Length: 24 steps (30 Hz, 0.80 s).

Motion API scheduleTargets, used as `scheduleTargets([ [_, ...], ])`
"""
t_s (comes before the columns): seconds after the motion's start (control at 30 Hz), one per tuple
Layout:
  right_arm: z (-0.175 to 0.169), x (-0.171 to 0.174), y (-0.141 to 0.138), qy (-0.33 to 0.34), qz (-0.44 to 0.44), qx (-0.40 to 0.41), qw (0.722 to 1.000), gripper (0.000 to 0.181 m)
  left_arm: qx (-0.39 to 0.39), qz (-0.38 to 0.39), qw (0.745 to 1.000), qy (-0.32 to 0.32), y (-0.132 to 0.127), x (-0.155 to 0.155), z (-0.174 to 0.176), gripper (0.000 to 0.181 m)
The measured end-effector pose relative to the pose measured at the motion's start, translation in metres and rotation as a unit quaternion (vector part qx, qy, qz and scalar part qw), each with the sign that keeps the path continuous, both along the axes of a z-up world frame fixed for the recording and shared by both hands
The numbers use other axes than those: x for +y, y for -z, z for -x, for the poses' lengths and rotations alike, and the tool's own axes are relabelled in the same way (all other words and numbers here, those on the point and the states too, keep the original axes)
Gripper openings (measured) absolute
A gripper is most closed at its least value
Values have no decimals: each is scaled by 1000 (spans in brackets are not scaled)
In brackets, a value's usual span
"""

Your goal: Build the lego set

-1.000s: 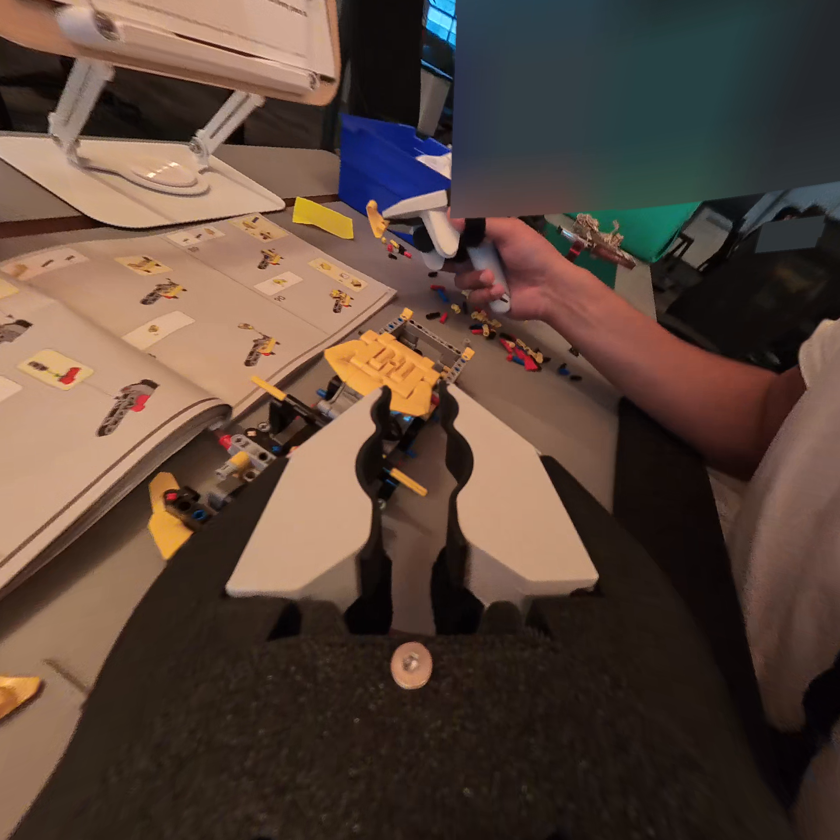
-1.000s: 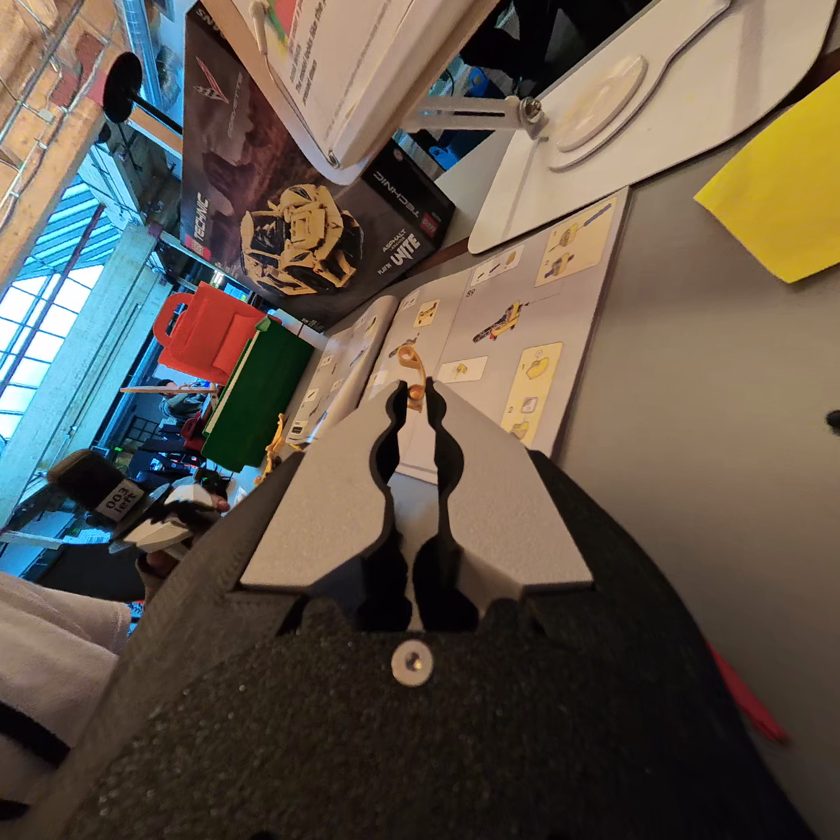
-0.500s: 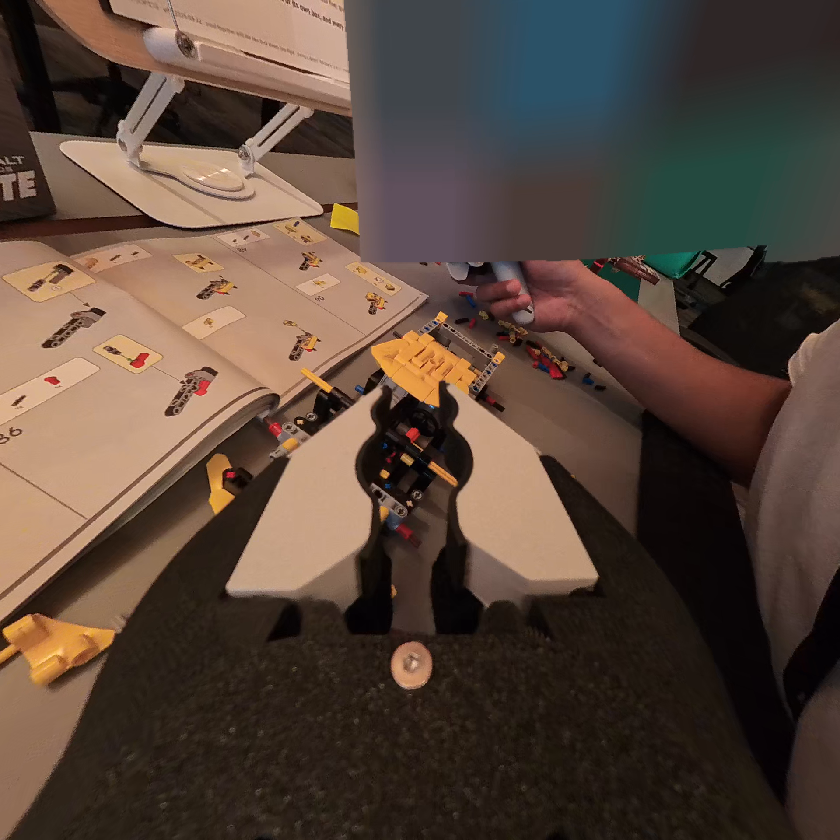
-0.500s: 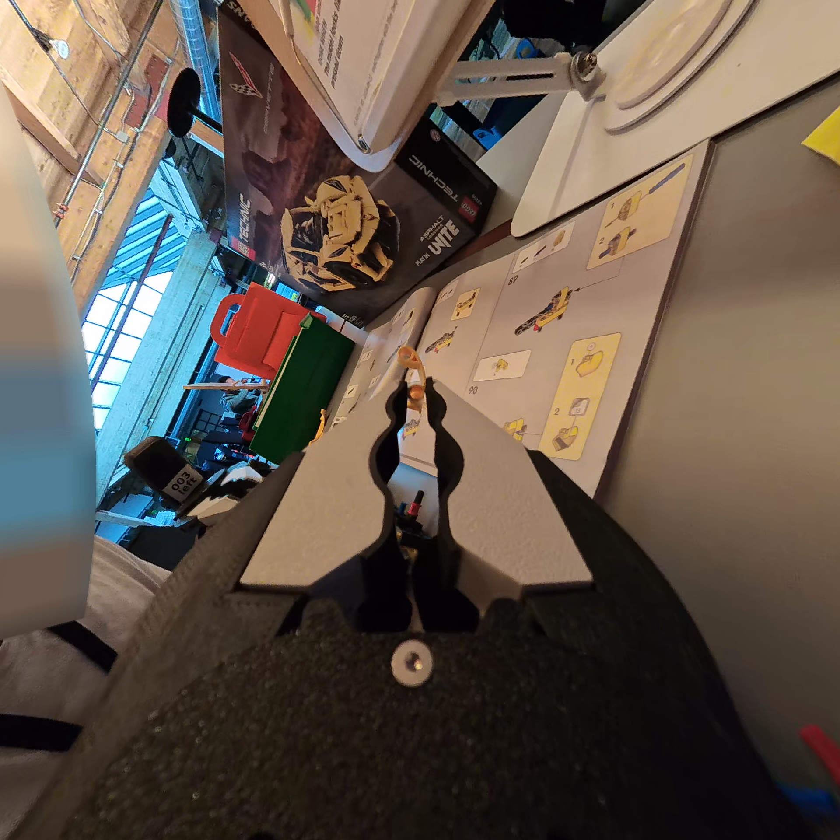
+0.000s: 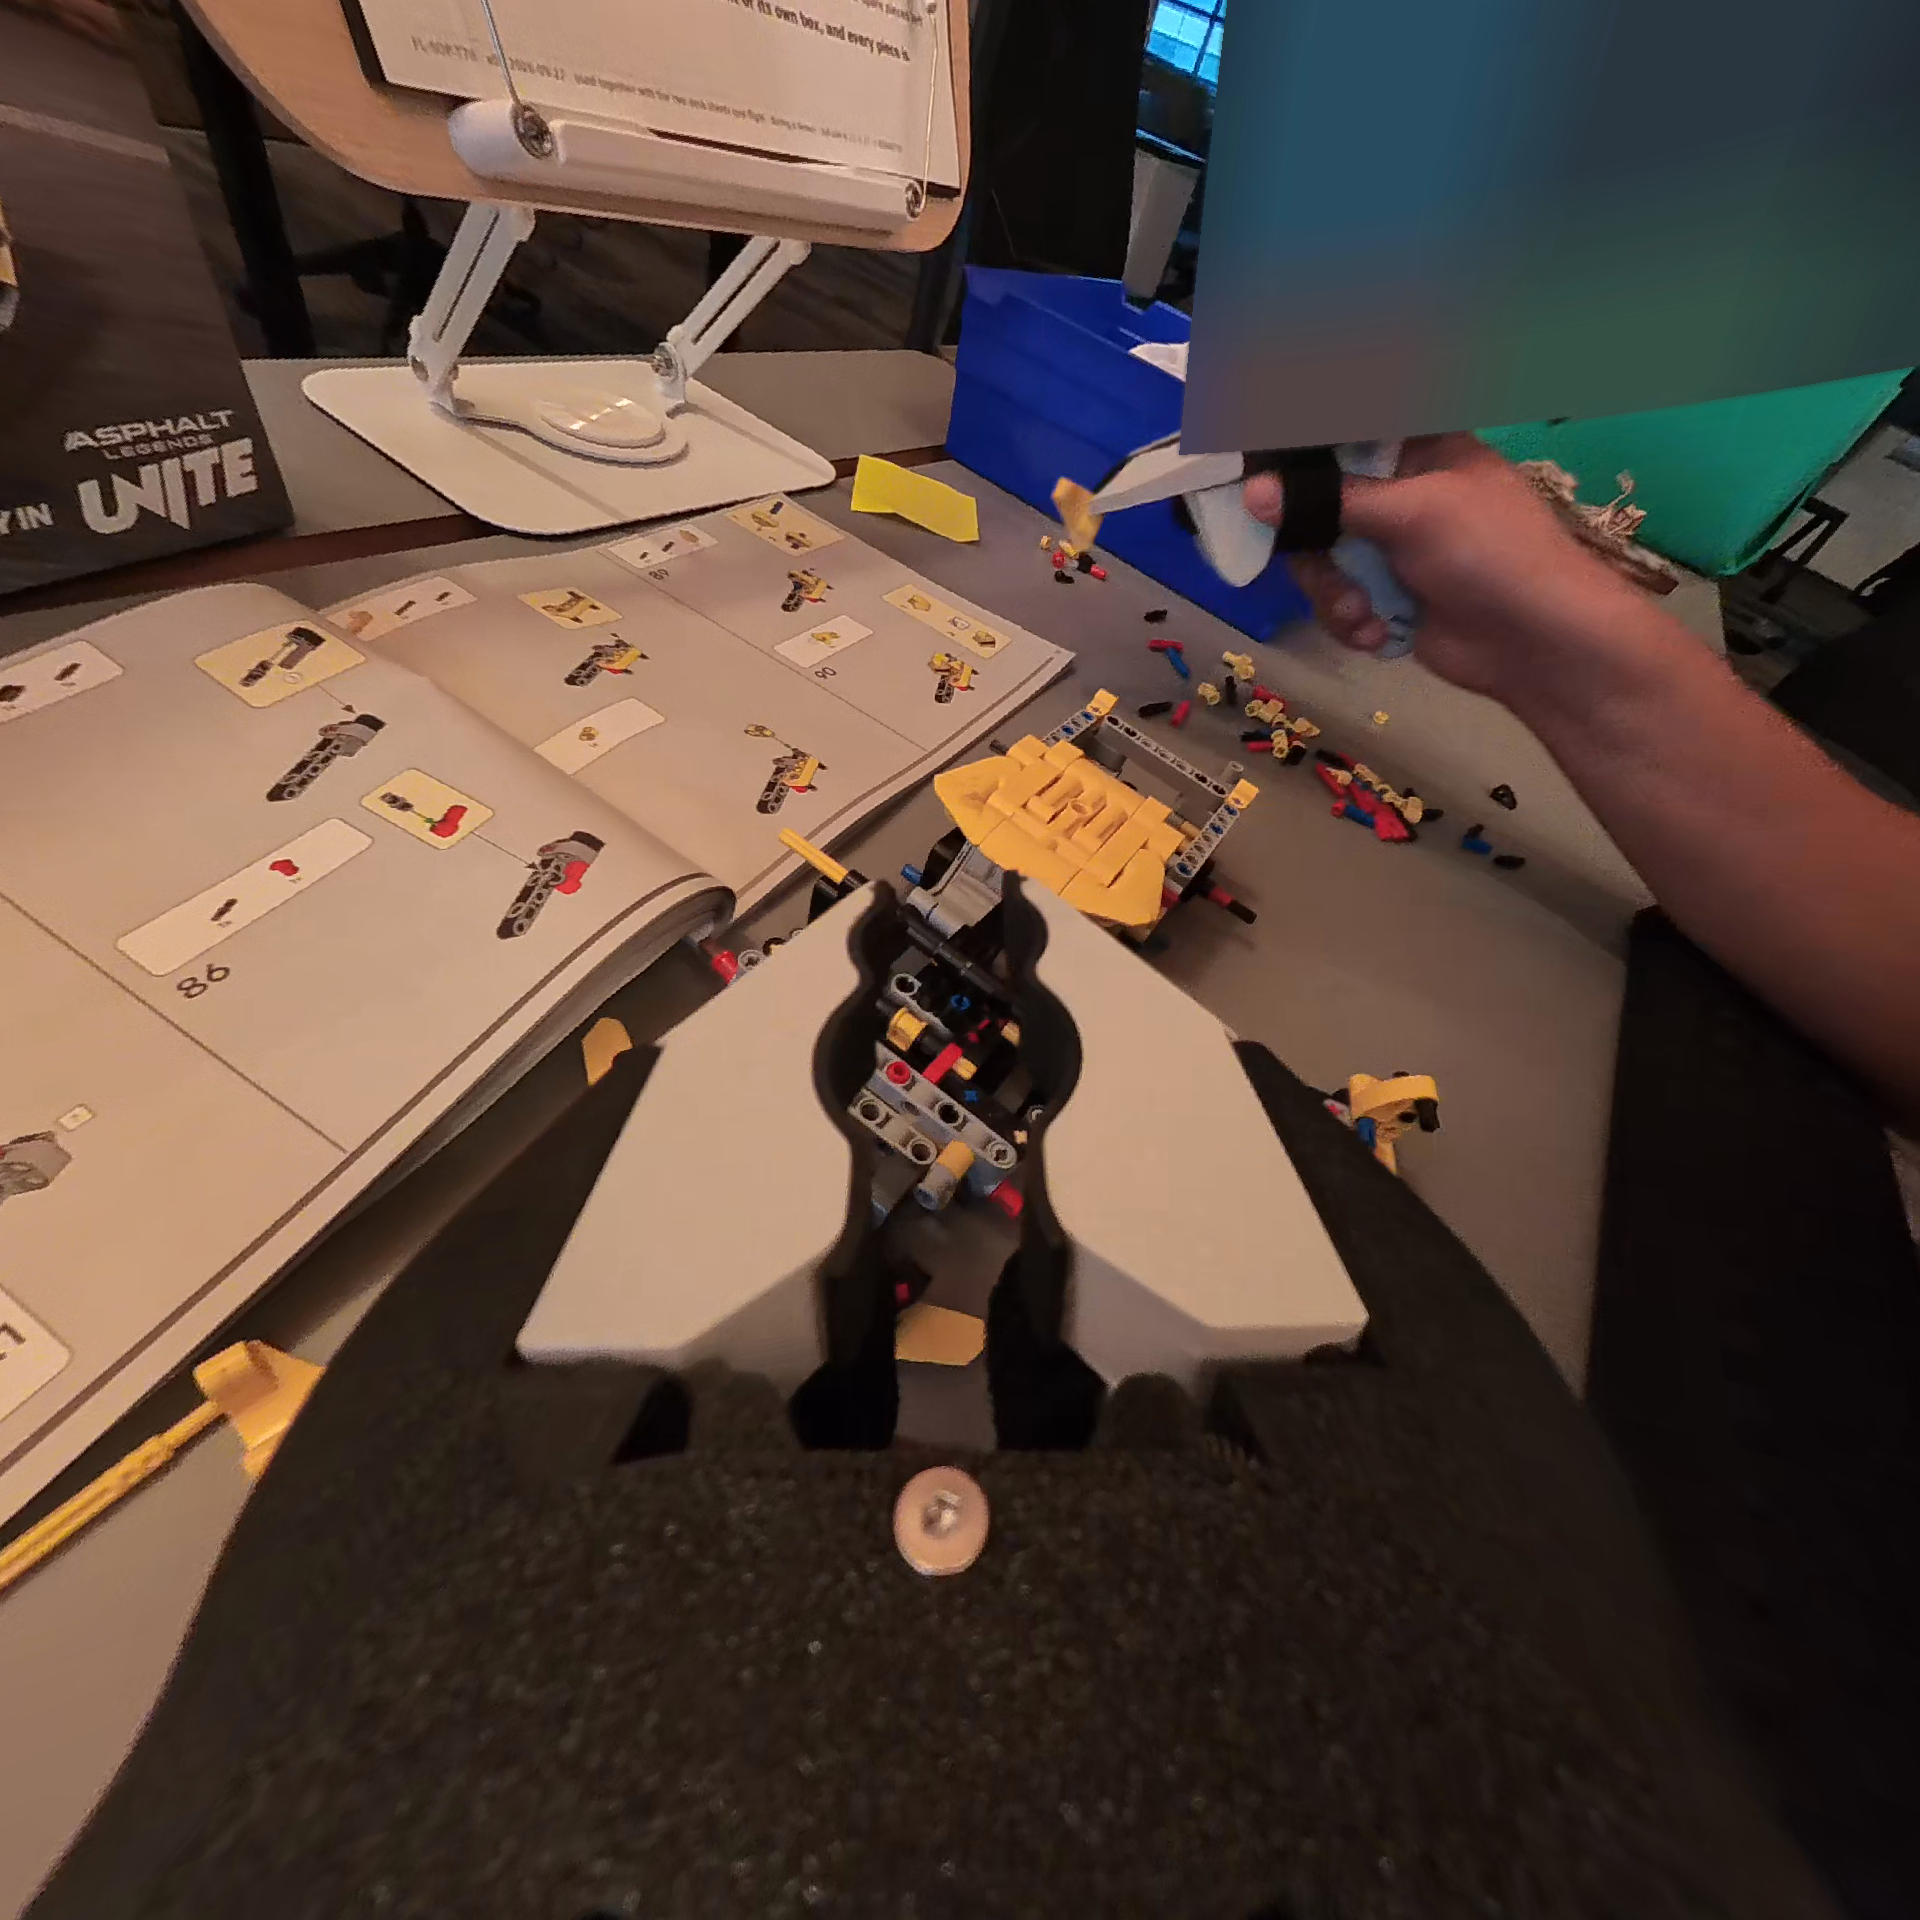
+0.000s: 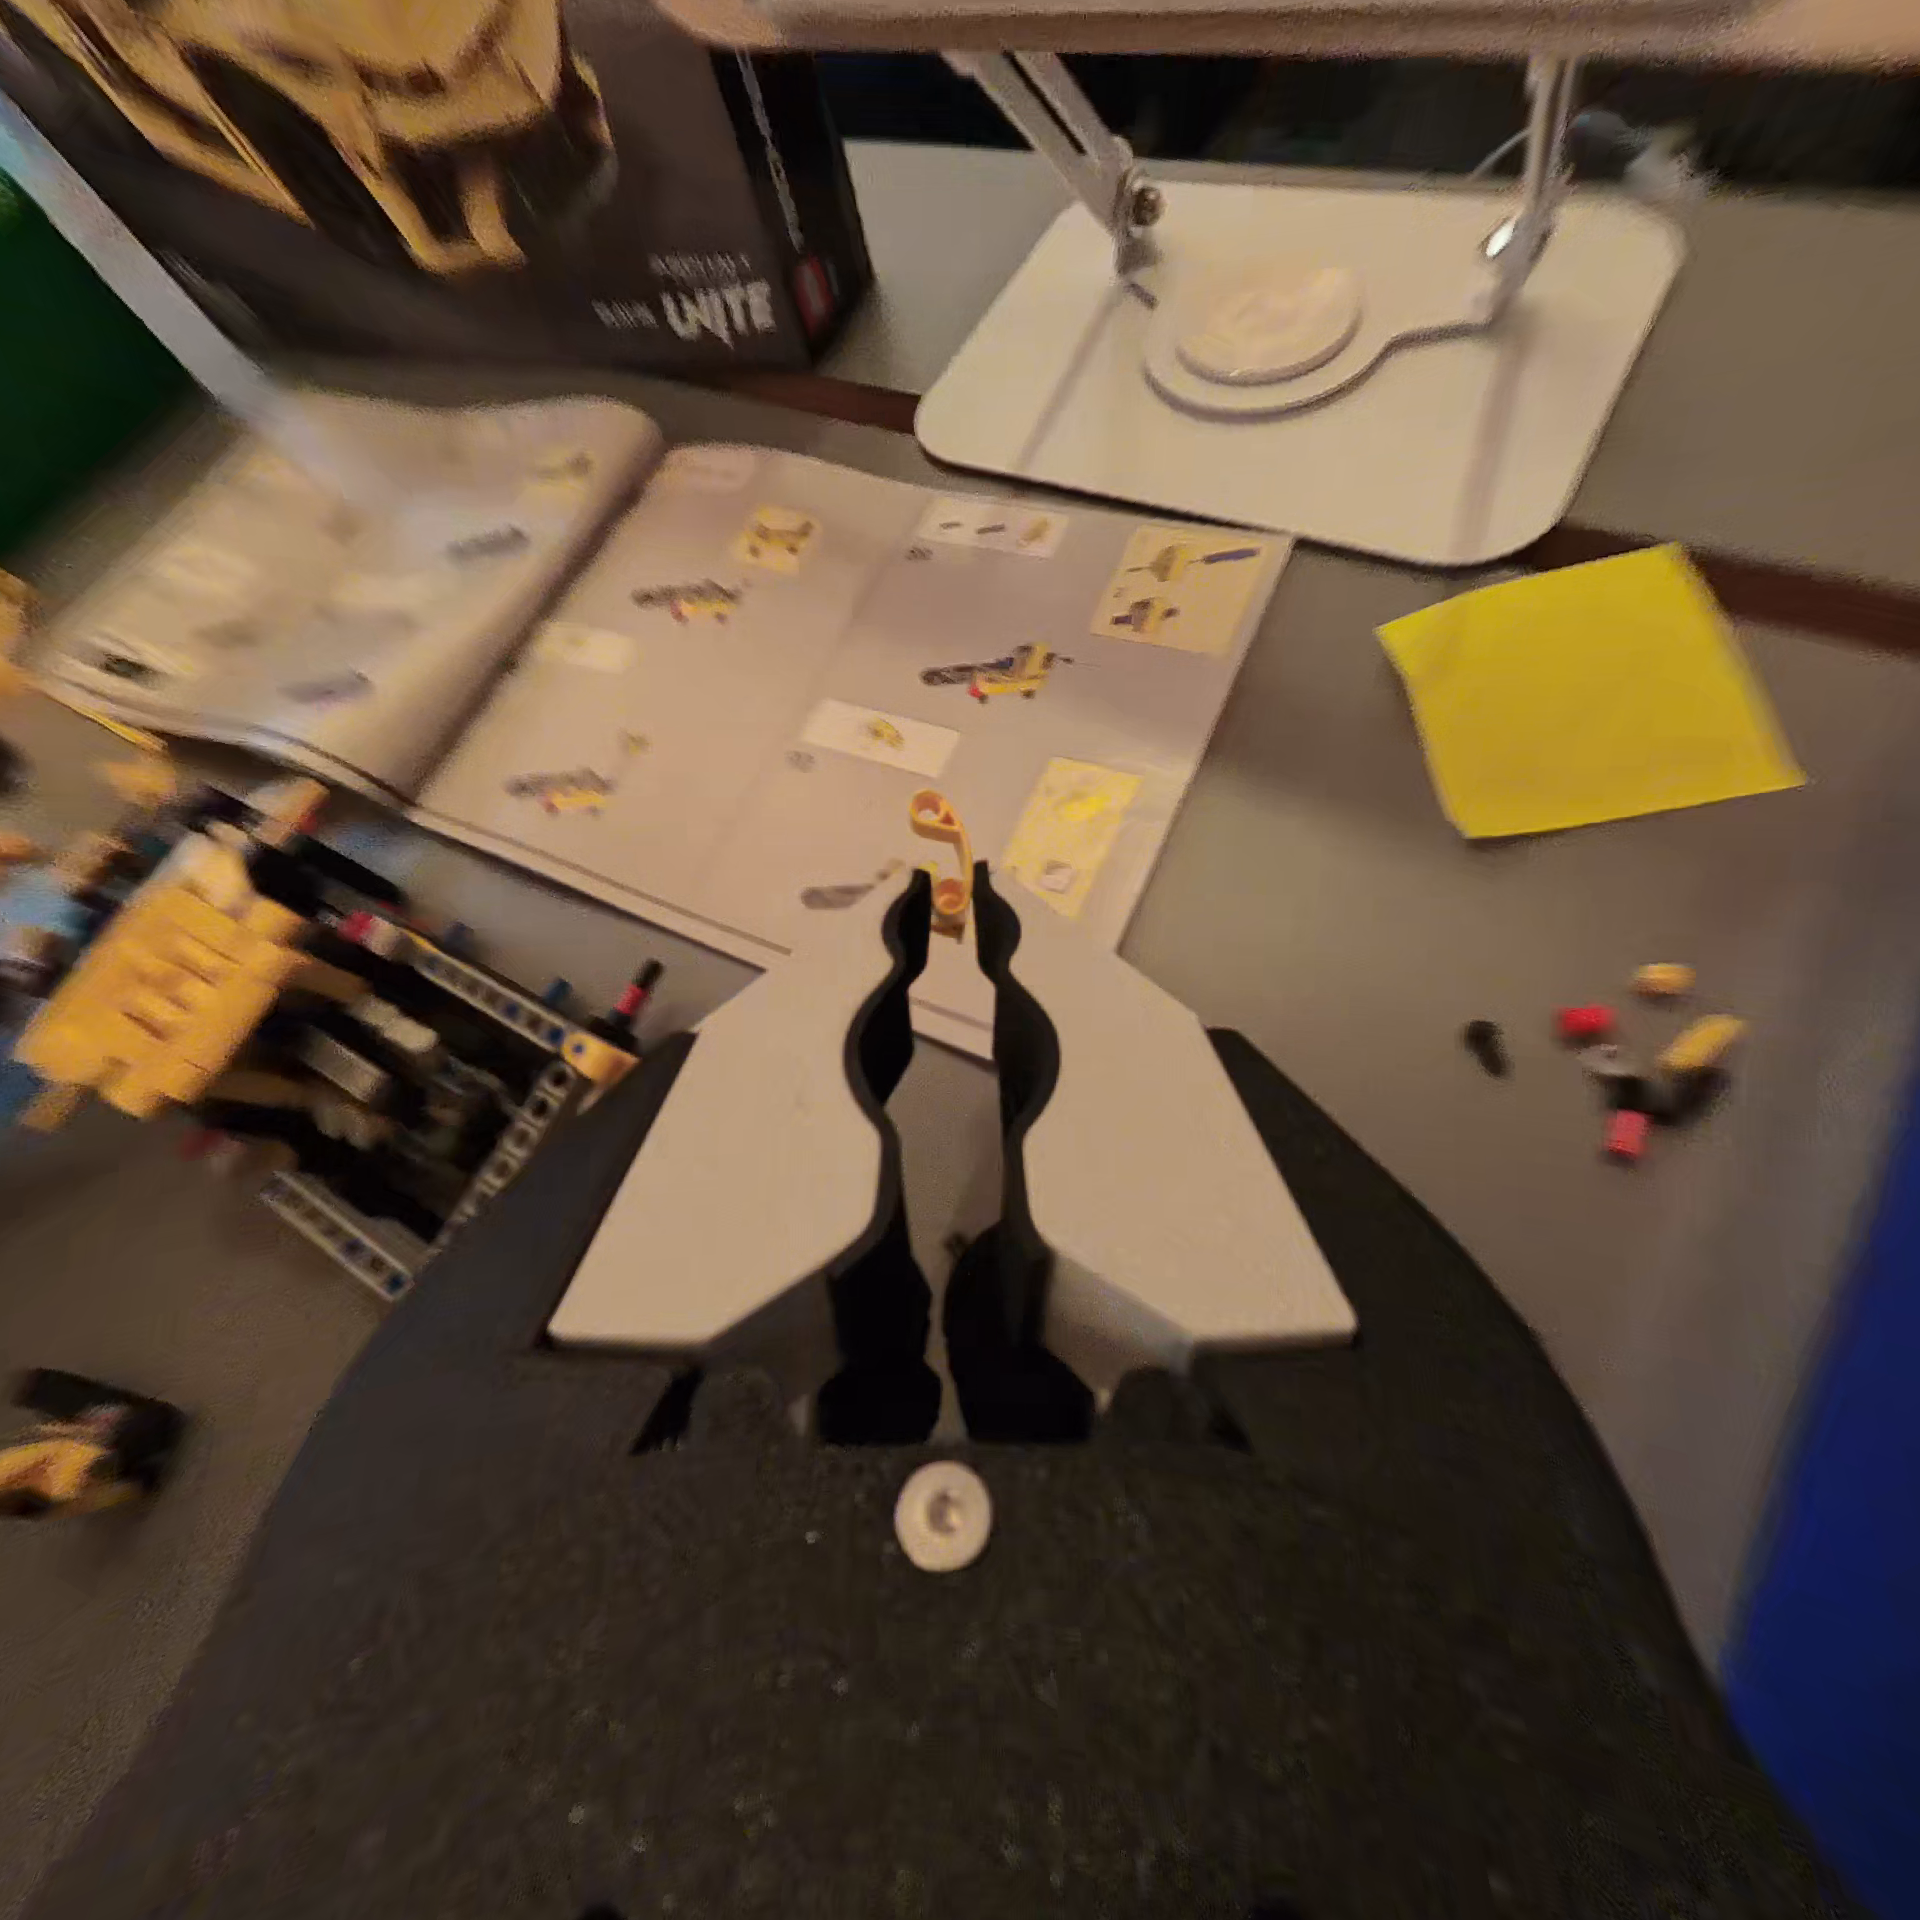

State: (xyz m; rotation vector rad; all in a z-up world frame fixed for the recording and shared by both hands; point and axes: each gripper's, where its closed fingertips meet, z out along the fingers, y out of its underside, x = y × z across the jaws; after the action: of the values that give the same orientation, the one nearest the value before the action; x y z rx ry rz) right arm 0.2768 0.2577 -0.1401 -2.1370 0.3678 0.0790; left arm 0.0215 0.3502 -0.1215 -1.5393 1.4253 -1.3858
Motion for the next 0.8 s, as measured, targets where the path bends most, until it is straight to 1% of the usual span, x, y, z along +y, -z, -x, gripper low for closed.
scheduleTargets([
  [0.1,3,-15,-5,0,75,-133,988,7,0,-16,1000,-1,0,-3,-1,20],
  [0.13,8,-19,-5,-8,89,-147,985,7,1,-23,1000,-1,1,-5,-1,20],
  [0.23,25,-26,-11,-22,88,-157,983,7,7,-43,999,0,4,-9,-3,20],
  [0.3,35,-36,-10,-28,103,-172,979,7,10,-59,998,-4,5,-10,-4,20],
  [0.33,41,-39,-10,-28,95,-168,981,7,8,-68,998,-7,5,-10,-4,20],
  [0.4,56,-39,-8,-29,41,-121,991,7,6,-84,996,-18,4,-7,-5,20],
  [0.47,60,-35,-2,-14,-29,-41,999,7,4,-90,996,-28,3,-4,-5,19],
  [0.53,61,-29,-9,-13,-111,80,991,7,-3,-82,996,-33,0,-2,-5,19],
  [0.57,55,-29,-13,-6,-135,109,985,7,-8,-75,997,-35,-2,-2,-5,19],
  [0.67,47,-31,-12,-11,-163,150,975,7,-21,-57,997,-38,-8,-1,-5,19],
  [0.73,48,-32,-20,-15,-203,203,958,7,-23,-56,997,-44,-8,2,-5,19],
  [0.8,48,-34,-23,-16,-217,224,950,7,-26,-56,997,-48,-10,3,-5,19],
])
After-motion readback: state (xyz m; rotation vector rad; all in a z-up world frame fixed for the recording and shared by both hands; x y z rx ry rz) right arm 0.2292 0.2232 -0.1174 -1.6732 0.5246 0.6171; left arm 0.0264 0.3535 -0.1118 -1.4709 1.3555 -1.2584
